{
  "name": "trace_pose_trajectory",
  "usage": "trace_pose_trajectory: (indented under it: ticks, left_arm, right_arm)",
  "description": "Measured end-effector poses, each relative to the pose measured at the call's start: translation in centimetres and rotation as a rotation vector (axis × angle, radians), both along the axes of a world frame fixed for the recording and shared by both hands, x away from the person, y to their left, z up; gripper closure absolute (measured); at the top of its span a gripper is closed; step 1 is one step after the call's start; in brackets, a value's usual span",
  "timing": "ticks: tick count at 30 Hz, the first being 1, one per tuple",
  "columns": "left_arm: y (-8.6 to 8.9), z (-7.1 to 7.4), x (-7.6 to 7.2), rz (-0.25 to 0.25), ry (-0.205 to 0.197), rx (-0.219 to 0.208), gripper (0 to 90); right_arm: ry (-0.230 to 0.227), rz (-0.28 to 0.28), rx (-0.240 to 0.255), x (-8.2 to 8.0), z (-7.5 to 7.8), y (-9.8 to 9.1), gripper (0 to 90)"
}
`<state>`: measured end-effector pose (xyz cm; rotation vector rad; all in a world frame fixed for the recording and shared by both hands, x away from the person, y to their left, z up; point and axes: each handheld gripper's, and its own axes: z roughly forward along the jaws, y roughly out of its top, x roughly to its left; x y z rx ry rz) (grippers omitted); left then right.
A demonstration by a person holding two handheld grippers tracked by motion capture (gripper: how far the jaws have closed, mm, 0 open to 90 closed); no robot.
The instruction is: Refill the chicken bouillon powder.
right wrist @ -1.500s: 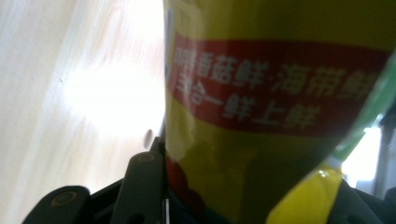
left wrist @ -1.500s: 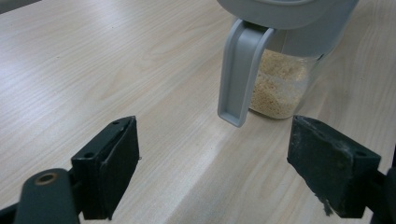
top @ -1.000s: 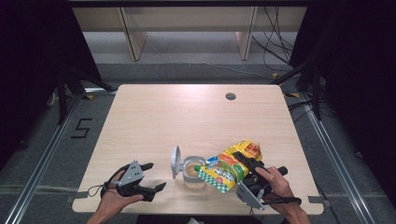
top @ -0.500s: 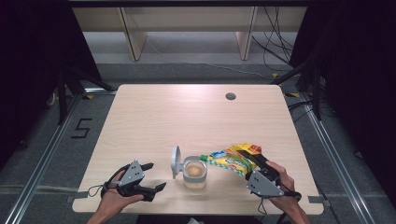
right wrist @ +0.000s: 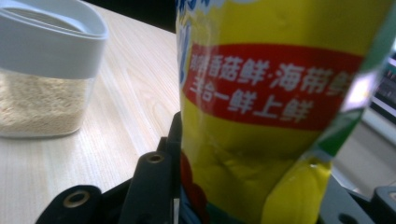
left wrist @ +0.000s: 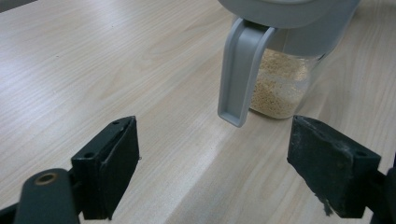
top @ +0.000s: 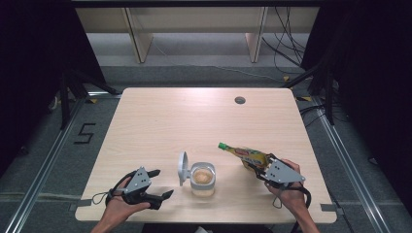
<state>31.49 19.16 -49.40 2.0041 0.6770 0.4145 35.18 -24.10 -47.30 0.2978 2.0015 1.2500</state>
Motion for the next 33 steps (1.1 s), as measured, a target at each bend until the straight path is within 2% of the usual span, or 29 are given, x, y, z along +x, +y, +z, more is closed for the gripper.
trace_pose_trajectory:
  ticks: [3,4,5,6,8,10,11,13,14,15,17,18,19,21,23,24,25,26,27,29,30,31,32,33]
  left_arm:
    - [0.0,0.0,0.0,0.004,0.008,-0.011,16.3]
    - [0.0,0.1,0.1,-0.006,-0.007,0.002,16.3]
    - [0.0,0.0,0.0,-0.006,-0.008,-0.006,16.3]
    - [0.1,0.0,0.1,-0.008,-0.008,-0.006,16.3]
    - [0.1,0.0,0.1,-0.004,-0.005,-0.007,16.3]
    - [0.0,0.0,0.0,0.002,0.002,-0.006,16.3]
    - [0.0,-0.1,0.0,0.003,0.01,-0.01,16.3]
    - [0.1,0.0,0.2,-0.015,-0.012,0.007,16.3]
    - [0.1,0.0,0.2,-0.015,-0.012,0.007,16.3]
    - [0.0,0.0,0.0,0.004,0.009,-0.011,16.3]
    - [0.0,0.0,0.1,0.002,0.001,-0.014,16.3]
    - [0.1,0.0,0.2,-0.014,-0.012,-0.003,16.3]
    - [0.0,-0.1,0.0,0.01,0.01,-0.018,16.3]
    - [0.0,0.0,0.1,0.0,-0.003,-0.006,16.3]
    - [0.0,0.0,0.0,0.005,0.004,-0.016,16.3]
    - [0.1,0.1,0.2,-0.014,-0.015,-0.001,16.3]
    - [0.1,0.1,0.2,-0.014,-0.015,-0.001,16.3]
    - [0.1,0.1,0.0,0.009,0.008,-0.011,16.3]
    - [0.2,0.1,0.1,0.002,0.001,-0.003,16.3]
    - [0.1,0.0,0.0,0.001,-0.002,-0.01,16.3]
    - [0.1,0.1,0.0,-0.001,-0.002,-0.017,16.3]
    - [0.2,0.2,0.1,-0.013,-0.016,-0.001,16.3]
    - [0.1,0.1,-0.1,0.01,0.005,-0.02,16.3]
    - [0.2,0.2,0.0,-0.004,-0.011,-0.008,16.3]
  right_arm:
    - [0.056,-0.029,0.07,1.1,-0.7,-0.3,67.6]
    - [0.054,-0.027,0.081,1.5,-0.8,-0.3,67.8]
    - [0.076,-0.022,0.098,1.7,-0.9,-0.5,68.1]
    - [0.053,-0.031,0.123,2.3,-1.0,-0.6,68.3]
    - [0.086,-0.049,0.165,2.6,-1.2,-0.7,68.7]
    - [0.098,-0.053,0.181,3.0,-1.3,-0.8,68.8]
    - [0.128,-0.061,0.188,3.0,-1.5,-0.7,68.8]
    - [0.142,-0.067,0.176,3.3,-1.7,-0.7,69.0]
    - [0.163,-0.068,0.179,3.4,-1.9,-0.7,69.1]
    - [0.161,-0.066,0.178,3.5,-2.0,-0.7,69.1]
    - [0.176,-0.069,0.202,3.7,-2.3,-0.6,69.1]
    - [0.166,-0.066,0.205,3.8,-2.4,-0.7,69.1]
    - [0.191,-0.078,0.228,3.7,-2.4,-0.7,69.1]
    - [0.182,-0.08,0.219,3.8,-2.4,-0.8,69.0]
    - [0.202,-0.082,0.233,4.0,-2.5,-1.0,68.9]
    - [0.206,-0.083,0.251,4.0,-2.5,-1.1,68.8]
    - [0.219,-0.074,0.245,4.0,-2.5,-1.3,68.6]
    - [0.231,-0.089,0.268,4.0,-2.6,-1.3,68.5]
    - [0.221,-0.088,0.265,4.0,-2.6,-1.4,68.3]
    - [0.241,-0.102,0.273,3.8,-2.6,-1.3,67.6]
    - [0.239,-0.099,0.236,3.8,-2.6,-1.5,66.8]
    - [0.248,-0.108,0.241,3.7,-2.7,-1.4,66.6]
    - [0.242,-0.111,0.257,3.7,-2.8,-1.5,66.3]
    - [0.293,-0.114,0.279,3.5,-2.8,-1.6,65.9]
